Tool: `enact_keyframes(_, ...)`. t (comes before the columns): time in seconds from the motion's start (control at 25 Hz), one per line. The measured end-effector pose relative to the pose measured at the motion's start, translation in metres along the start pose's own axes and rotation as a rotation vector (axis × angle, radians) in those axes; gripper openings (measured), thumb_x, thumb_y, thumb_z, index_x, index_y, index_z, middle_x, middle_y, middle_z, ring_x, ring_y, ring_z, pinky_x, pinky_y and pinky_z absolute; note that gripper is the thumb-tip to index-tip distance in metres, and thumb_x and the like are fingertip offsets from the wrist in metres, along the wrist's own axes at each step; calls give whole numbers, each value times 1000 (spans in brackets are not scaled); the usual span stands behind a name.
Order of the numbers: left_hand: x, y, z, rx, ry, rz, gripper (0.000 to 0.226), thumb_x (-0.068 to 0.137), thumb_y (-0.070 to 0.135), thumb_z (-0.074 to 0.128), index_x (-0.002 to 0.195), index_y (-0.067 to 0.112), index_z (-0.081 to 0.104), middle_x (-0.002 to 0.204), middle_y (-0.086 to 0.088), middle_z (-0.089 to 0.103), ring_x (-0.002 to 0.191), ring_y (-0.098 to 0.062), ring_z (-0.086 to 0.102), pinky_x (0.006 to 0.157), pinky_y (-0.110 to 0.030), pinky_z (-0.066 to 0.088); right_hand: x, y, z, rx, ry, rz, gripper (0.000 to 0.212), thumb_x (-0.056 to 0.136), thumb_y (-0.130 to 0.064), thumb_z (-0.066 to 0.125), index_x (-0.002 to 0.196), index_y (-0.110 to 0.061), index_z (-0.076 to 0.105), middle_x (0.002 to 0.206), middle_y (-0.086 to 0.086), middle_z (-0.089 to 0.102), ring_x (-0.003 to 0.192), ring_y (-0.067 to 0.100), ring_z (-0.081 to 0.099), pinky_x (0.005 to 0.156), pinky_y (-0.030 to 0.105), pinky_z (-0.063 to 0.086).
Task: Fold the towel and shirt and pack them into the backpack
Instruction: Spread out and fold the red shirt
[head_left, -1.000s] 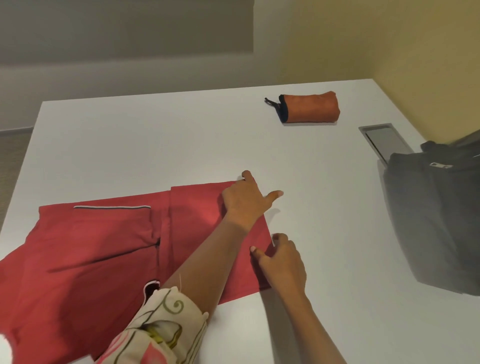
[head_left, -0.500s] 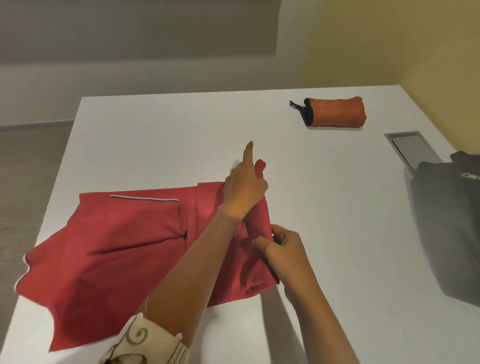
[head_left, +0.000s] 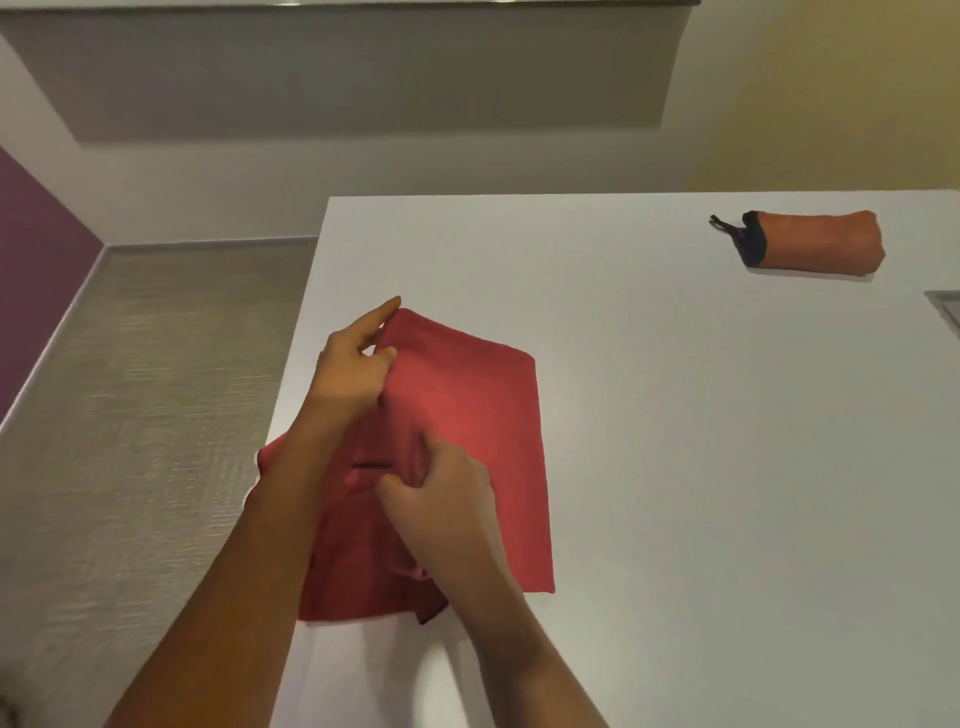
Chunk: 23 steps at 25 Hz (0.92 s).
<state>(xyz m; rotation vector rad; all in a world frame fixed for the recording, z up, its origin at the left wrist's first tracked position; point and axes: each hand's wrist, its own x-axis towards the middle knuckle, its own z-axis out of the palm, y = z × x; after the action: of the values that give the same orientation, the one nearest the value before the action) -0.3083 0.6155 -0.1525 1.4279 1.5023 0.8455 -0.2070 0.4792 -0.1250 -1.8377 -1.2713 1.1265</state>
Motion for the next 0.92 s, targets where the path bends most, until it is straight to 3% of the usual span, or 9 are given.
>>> enact_keyframes(0.2,-4,-68,-34,83,21,-60,53,97,5,49,144,27,44,141,0,52,123,-21,56,109,-43,43,6,-5,71,-120,-105,46,27,84,-20,55,107,-7,53,101,10,66,90,31,64,85,40,52)
enact_keyframes(0.28,-9,-85,-37,174,30,-1,54,98,7,48,147,28,40,144,-2,51,125,-23,54,108,-44,42,6,1,86,-157,-119,39,31,83,-15,55,112,-3,52,100,12,66,86,32,64,80,38,52)
enact_keyframes(0.36,-12,-96,-40,175,56,54,55,98,7,47,148,29,38,144,-1,51,128,-20,52,109,-44,41,4,5,93,-180,-114,0,27,82,-11,54,108,-2,51,96,13,66,75,29,58,68,31,42)
enact_keyframes(0.44,-13,-102,-40,197,73,83,56,98,9,46,148,33,36,142,0,53,127,-18,53,110,-47,38,5,10,95,-182,-132,-41,28,81,-11,55,106,1,52,92,16,67,74,32,58,66,30,35)
enact_keyframes(0.56,-14,-101,-39,549,164,61,63,92,1,46,150,23,33,135,-4,57,121,-25,53,108,-48,28,9,19,93,-154,-278,-98,22,84,-19,60,98,-2,61,83,13,70,76,32,63,68,35,45)
enact_keyframes(0.64,-17,-91,-37,720,306,96,65,85,-1,48,147,16,37,132,-7,56,121,-29,49,104,-49,29,15,29,80,-163,-180,-148,24,87,-26,54,96,-9,68,87,8,72,80,27,66,73,38,51)
enact_keyframes(0.72,-26,-81,-21,750,343,187,56,88,7,45,144,11,43,133,-8,57,125,-28,49,104,-48,32,28,42,60,-299,72,-229,27,88,-23,49,104,-14,69,99,6,69,91,25,63,79,38,52)
enact_keyframes(0.8,-42,-85,8,821,238,224,53,95,28,31,143,11,45,141,-8,54,134,-26,45,107,-49,34,46,55,41,-520,253,-324,30,88,-17,50,112,-15,67,114,6,65,110,26,58,90,41,50)
enact_keyframes(0.92,-55,-102,40,924,94,123,62,96,49,23,146,17,42,154,-8,37,144,-30,31,112,-55,27,77,77,30,-792,200,-393,41,97,-27,41,134,-16,57,146,8,49,142,26,37,112,49,33)
